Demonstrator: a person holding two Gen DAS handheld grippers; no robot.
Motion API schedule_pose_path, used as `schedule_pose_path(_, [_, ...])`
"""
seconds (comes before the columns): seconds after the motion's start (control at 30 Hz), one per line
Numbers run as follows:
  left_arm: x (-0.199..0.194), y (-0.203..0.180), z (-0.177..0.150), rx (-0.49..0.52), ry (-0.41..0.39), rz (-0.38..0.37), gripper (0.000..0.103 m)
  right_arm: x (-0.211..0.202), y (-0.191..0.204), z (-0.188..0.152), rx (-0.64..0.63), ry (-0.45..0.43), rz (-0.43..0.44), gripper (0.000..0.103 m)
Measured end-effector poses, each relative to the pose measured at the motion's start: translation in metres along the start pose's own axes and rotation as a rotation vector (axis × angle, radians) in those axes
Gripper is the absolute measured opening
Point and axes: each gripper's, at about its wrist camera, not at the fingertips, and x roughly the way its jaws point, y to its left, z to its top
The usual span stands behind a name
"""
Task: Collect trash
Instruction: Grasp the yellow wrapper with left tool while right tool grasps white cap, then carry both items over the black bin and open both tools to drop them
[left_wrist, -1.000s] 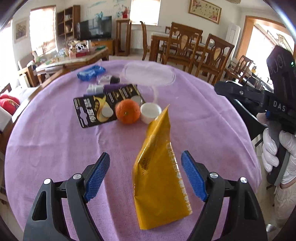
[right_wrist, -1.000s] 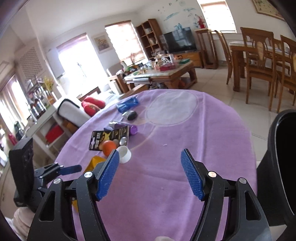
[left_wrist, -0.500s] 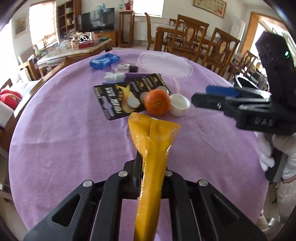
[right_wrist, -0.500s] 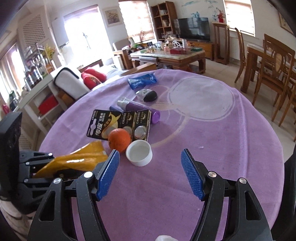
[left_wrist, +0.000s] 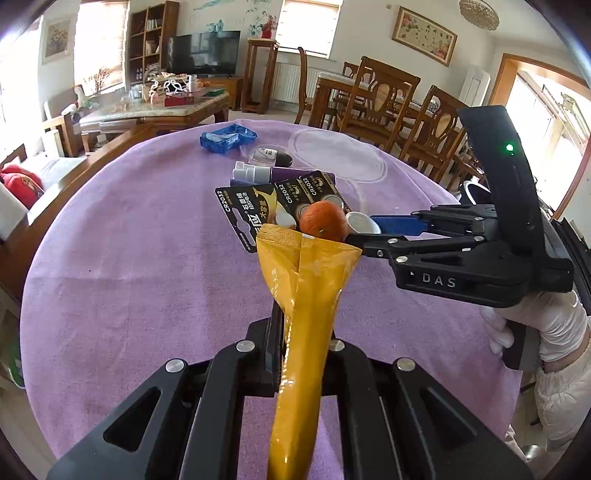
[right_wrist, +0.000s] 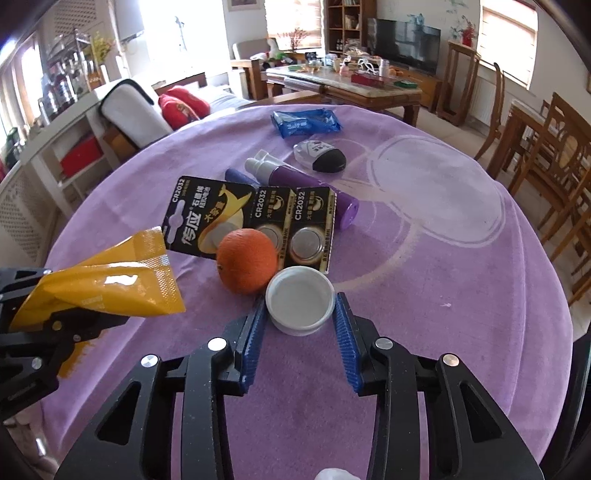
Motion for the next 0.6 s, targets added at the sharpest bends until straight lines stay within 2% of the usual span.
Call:
schedule_pose_path(0.27, [-0.007,0.000,0.001,-0.005,-0.029,-0.007,0.008,-0.018,-0.009,-0.005,0.041,-0.046,0.027,0.037])
schedule_pose_path(0.5, [-0.016,-0.031,0.018,0.042,-0.077,-0.025,0.008,-0.072,-0.040,-0.022,0.144,-0.193,0.099,0.037])
schedule_pose_path(0.6, [-0.015,-0.054,0.028,0.076,-0.090,-0.043,0.008,-0.103,-0.061,-0.035,0.192,-0.269,0.093,0.037])
